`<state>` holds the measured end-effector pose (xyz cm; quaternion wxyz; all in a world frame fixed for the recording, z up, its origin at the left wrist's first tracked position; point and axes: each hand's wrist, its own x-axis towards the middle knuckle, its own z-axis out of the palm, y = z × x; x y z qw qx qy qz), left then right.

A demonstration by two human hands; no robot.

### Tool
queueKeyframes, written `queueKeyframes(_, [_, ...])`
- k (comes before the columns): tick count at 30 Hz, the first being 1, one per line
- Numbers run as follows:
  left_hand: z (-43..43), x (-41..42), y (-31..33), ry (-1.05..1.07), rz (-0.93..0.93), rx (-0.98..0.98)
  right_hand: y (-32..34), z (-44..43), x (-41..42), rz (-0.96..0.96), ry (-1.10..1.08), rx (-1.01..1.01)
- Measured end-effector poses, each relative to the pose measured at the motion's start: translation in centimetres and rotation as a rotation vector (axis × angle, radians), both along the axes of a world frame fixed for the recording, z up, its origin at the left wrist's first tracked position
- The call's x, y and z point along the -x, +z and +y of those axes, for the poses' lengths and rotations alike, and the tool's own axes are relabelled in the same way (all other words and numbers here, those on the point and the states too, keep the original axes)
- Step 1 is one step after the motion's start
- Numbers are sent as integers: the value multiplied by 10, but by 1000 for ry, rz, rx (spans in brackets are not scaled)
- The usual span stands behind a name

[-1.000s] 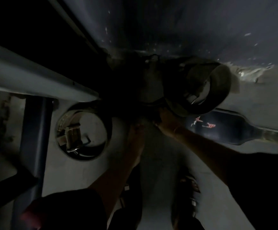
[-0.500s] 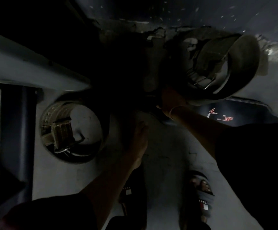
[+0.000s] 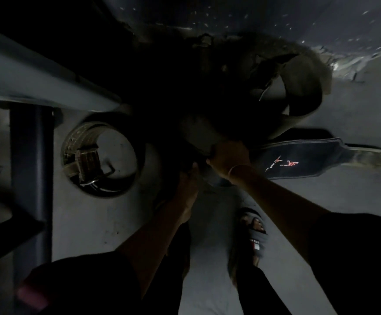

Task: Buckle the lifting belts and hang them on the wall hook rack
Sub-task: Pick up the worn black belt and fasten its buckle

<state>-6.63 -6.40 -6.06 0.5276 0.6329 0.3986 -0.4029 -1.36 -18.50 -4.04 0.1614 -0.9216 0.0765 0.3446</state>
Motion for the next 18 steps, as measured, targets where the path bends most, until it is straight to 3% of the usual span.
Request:
queueKeyframes(6, [-18,15,63,198,61,39,85,-34,36,58,-29,10])
queueKeyframes(10, [-39,16,124,208,136,125,151,-67,51,111,-153,-84])
queueKeyframes(18, [-92,-4,273,204,-116,116,307,-126,63,56,-330,-283])
